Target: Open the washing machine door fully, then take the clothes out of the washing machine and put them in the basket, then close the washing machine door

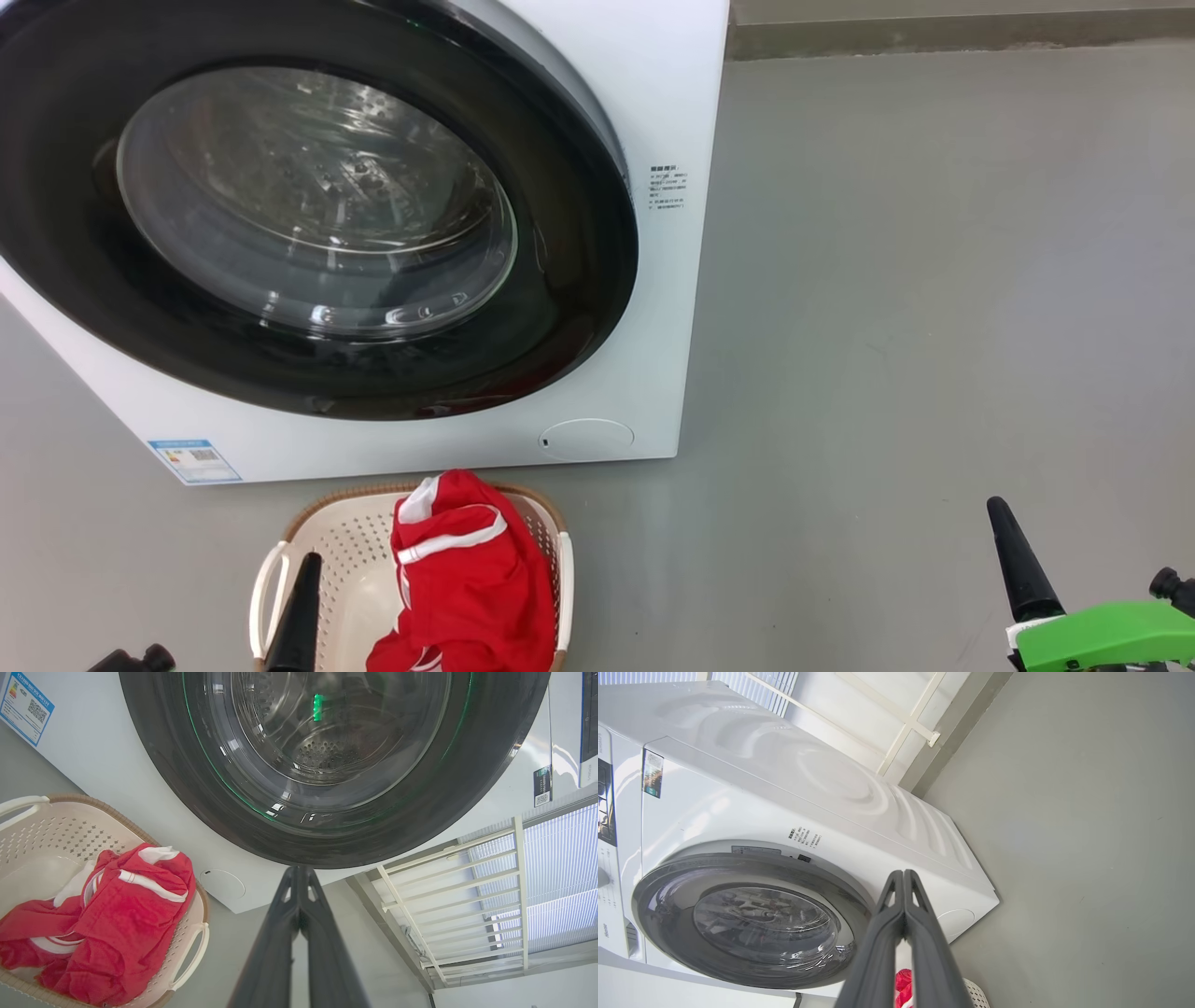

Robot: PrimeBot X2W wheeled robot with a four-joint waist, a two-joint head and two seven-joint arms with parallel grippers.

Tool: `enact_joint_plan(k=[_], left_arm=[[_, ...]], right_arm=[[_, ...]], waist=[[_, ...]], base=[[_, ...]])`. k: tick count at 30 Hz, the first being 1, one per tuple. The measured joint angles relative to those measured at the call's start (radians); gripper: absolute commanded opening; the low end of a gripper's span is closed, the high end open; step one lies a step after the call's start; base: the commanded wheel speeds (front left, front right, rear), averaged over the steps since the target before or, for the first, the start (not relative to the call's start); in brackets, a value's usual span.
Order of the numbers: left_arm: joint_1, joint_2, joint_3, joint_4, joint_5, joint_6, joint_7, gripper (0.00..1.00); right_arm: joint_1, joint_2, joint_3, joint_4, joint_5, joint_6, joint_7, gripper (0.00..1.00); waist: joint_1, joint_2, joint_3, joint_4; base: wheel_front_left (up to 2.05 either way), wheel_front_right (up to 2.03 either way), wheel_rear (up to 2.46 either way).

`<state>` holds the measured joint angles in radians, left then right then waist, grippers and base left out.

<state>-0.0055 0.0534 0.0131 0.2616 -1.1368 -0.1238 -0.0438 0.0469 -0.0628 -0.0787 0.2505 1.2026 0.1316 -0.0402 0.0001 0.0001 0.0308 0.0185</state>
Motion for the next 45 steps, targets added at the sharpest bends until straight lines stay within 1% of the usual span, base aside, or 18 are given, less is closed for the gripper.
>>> enact_joint_plan(k=[45], left_arm=[[-0.062,0.0,0.039,0.003,-0.472,0.0,0.129,0.0]], right_arm=[[-0.104,0.007,-0.034,0.018,0.405,0.0,0.131,0.0]], waist=[[0.0,0.0,-0.028,-0.018]], base=[[0.0,0.0,0.0]])
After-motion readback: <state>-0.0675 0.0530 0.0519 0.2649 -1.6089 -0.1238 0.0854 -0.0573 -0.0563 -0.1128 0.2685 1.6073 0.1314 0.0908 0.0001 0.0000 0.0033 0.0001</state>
